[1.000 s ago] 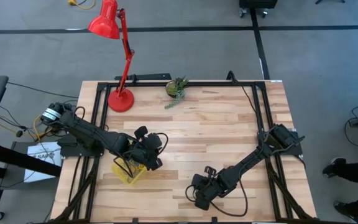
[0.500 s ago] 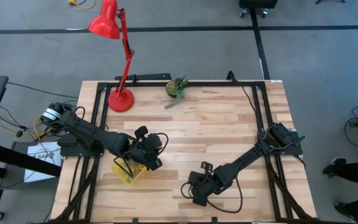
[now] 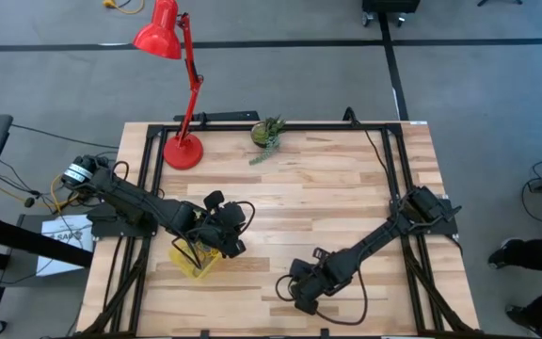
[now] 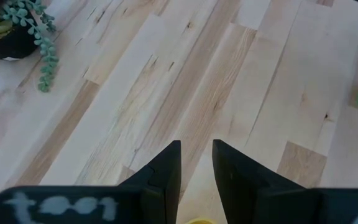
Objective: Pick and place items into bin
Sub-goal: Put the green rubber band into the yellow bin
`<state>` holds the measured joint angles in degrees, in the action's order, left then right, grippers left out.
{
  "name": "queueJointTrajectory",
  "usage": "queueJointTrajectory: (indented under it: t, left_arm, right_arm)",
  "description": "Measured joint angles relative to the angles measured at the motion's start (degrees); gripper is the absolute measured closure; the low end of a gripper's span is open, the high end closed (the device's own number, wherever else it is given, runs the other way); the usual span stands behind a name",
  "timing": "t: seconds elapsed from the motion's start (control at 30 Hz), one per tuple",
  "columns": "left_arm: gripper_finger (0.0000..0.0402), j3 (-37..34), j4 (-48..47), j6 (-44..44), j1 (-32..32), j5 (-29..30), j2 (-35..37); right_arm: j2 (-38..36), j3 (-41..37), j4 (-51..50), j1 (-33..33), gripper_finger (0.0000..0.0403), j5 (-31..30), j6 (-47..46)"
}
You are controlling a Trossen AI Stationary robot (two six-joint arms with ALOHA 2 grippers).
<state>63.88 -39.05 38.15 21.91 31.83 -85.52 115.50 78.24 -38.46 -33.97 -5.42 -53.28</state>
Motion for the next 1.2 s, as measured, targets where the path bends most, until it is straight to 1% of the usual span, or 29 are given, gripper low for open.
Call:
queueJointTrajectory:
  t: [0.17,0.3,0.5,0.67,0.77,0.97,1.03,1.1,1.2]
  left_arm:
    - [0.0319,0.0,0.0,0.02,0.0,0.0,0.0]
    - [0.0319,0.0,-0.01,0.02,0.0,0.0,0.0]
    - [0.0319,0.0,0.0,0.04,0.0,0.0,0.0]
    - [0.0319,0.0,0.0,0.04,0.0,0.0,0.0]
    - [0.0319,0.0,0.0,0.04,0.0,0.0,0.0]
    - [0.0319,0.0,0.0,0.07,0.01,0.01,0.0]
    - [0.0319,0.0,0.0,0.07,0.0,0.0,0.0]
    - [0.0319,0.0,0.0,0.09,0.0,0.0,0.0]
    - [0.0319,0.0,0.0,0.09,0.0,0.0,0.0]
  right_arm:
    - [0.0,0.0,0.66,-0.24,0.0338,0.05,-0.27]
    - [0.0,0.0,1.63,-0.21,0.0325,0.03,0.73]
    - [0.0,-1.12,3.3,0.0,0.0321,0.03,1.01]
    - [-0.18,-4.78,9.65,0.02,0.0321,0.46,-0.42]
    - [-0.31,-5.53,10.91,0.0,0.0321,0.47,-0.7]
    - [-0.18,-5.66,12.14,-0.06,0.0321,-2.03,2.9]
    - [-0.06,-5.68,13.6,0.02,0.0325,-2.23,4.41]
    - [0.1,-5.68,14.96,0.33,0.0338,-3.12,6.0]
    - [0.22,-5.81,16.28,0.58,0.038,-4.15,8.9]
